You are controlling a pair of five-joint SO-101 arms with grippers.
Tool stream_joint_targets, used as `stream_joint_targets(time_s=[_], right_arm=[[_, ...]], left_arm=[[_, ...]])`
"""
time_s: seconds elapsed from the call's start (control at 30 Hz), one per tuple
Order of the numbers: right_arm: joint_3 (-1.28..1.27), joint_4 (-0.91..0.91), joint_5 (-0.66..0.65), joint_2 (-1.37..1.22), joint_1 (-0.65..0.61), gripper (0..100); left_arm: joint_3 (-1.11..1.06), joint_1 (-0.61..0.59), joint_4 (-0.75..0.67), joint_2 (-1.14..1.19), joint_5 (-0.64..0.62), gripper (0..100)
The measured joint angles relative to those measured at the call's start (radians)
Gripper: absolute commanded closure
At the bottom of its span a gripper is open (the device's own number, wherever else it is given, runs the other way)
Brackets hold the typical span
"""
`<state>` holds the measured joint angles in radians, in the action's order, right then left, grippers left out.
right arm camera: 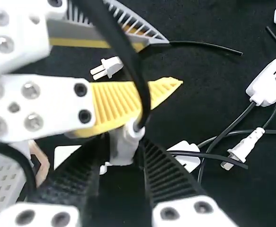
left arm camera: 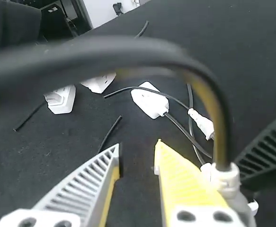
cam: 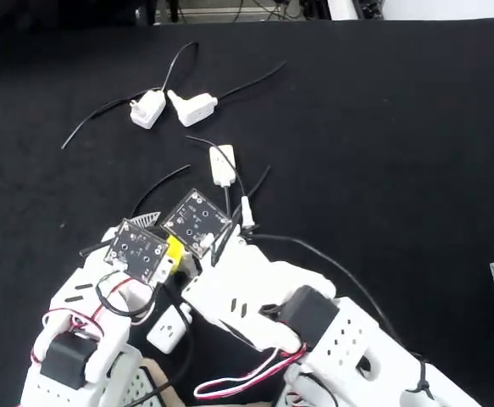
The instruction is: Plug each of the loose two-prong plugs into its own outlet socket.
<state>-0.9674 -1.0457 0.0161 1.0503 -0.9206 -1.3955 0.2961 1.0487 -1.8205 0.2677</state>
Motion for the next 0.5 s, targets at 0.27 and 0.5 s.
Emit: stream_joint_targets(time_s=[0.27, 0.5], right_arm=[[-0.002, -0.002, -0.003, 0.0, -0.002, 98.3], [-0.003, -0.009, -0.003, 0.0, -0.002, 98.5]], left_arm=[[0.0, 0.0, 0.038, 0.0, 0.003, 87], [-0.015, 0.008, 0.04, 0.0, 0.032, 87]])
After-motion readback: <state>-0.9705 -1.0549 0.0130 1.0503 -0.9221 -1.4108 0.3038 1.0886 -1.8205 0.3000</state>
